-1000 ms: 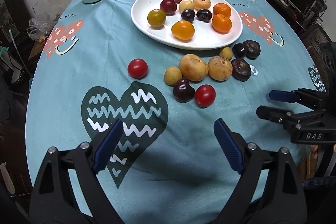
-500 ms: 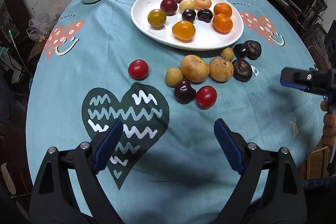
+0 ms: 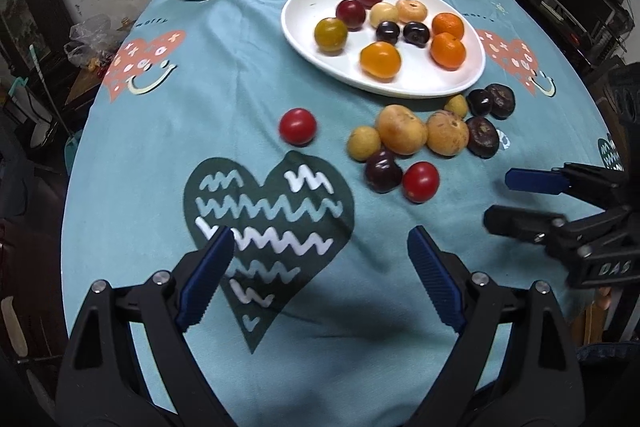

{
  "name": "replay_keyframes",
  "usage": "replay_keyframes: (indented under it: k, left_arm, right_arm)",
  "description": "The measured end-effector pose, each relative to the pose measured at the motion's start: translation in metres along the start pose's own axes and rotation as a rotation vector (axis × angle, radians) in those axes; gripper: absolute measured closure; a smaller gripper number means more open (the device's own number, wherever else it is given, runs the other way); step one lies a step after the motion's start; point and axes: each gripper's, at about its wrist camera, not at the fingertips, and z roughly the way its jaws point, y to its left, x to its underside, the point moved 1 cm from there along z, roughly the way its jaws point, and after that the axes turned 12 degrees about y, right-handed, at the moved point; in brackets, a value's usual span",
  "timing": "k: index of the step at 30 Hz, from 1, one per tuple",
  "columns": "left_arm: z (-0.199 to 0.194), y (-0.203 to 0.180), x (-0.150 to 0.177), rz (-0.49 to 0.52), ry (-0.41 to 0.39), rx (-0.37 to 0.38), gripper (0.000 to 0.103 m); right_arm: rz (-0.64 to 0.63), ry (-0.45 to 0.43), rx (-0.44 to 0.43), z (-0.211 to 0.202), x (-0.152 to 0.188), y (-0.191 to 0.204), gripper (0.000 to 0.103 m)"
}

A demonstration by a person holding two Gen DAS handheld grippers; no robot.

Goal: Organize fruits

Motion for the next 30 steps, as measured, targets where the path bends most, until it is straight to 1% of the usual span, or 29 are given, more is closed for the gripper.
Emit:
replay_keyframes:
  k: [2, 5, 11, 26, 30]
  left_arm:
    - [0.000, 0.007, 0.003, -0.017, 0.003, 0.000, 0.013]
    - [-0.001, 0.015, 0.007, -0.037, 0.002, -0.001, 0.013]
    - [-0.004, 0.023, 0.010, -0.046, -0.008, 0.005, 0.013]
    - [-0.003, 0.005, -0.002, 0.025, -0.017, 0.024, 0.013]
    - [-0.001, -0.002, -0.003, 0.043, -0.018, 0.046, 0.013]
  right_arm:
    - [-0.037, 0.025, 0.034, 0.011, -0.006, 0.010, 0.031]
    - [-0.078, 0.075, 0.045, 0.027, -0.018, 0.021, 0.031]
    - [-0.075, 0.118, 0.043, 0.039, -0.025, 0.027, 0.031]
    - [-0.036, 0.099, 0.057, 0.029, -0.013, 0.016, 0.031]
    - [-0.028, 0.093, 0.068, 0.025, -0.009, 0.012, 0.031]
